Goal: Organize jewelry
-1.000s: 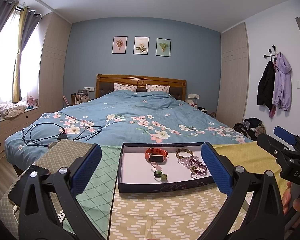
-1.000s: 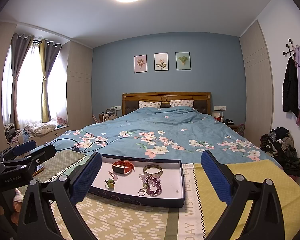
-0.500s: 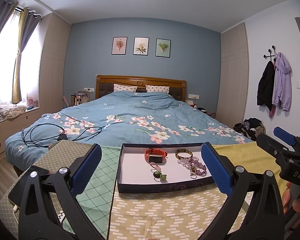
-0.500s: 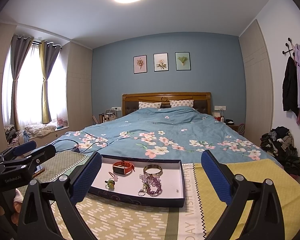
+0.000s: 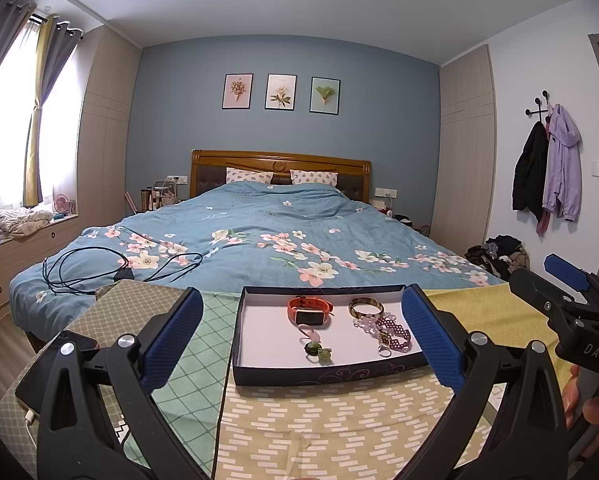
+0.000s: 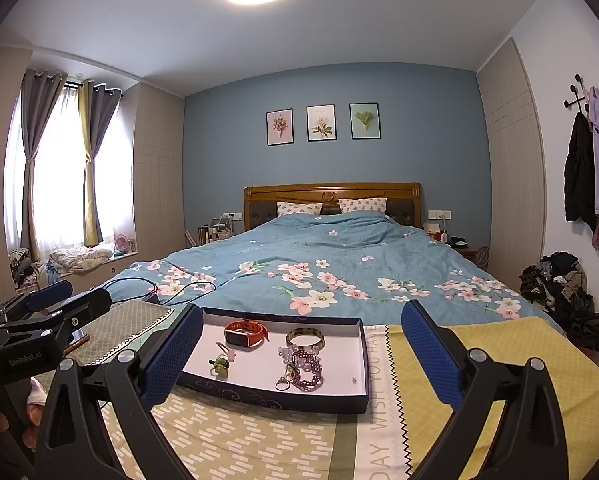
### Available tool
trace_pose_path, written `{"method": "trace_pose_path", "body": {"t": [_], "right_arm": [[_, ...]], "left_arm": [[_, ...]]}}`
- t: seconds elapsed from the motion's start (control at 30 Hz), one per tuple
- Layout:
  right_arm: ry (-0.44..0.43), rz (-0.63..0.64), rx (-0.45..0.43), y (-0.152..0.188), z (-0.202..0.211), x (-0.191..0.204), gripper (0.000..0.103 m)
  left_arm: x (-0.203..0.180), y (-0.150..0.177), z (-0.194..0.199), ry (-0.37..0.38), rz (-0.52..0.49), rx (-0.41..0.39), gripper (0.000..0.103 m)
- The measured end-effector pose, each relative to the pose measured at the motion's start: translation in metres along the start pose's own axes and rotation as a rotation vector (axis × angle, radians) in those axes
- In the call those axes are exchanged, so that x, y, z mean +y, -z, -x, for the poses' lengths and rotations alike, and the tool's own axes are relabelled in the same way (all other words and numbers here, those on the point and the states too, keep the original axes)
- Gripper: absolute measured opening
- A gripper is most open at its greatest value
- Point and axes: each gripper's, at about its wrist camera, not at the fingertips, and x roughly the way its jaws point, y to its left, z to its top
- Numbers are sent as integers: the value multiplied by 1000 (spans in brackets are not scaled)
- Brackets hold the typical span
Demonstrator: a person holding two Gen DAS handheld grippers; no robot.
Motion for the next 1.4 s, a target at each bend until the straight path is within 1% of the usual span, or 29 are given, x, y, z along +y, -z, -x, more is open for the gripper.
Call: {"method": "trace_pose_path", "body": {"t": [1.4], "right_arm": [[-4, -3, 10, -1, 0, -2, 96]], "left_arm": [[-3, 0, 1, -1, -1, -1, 98]]}}
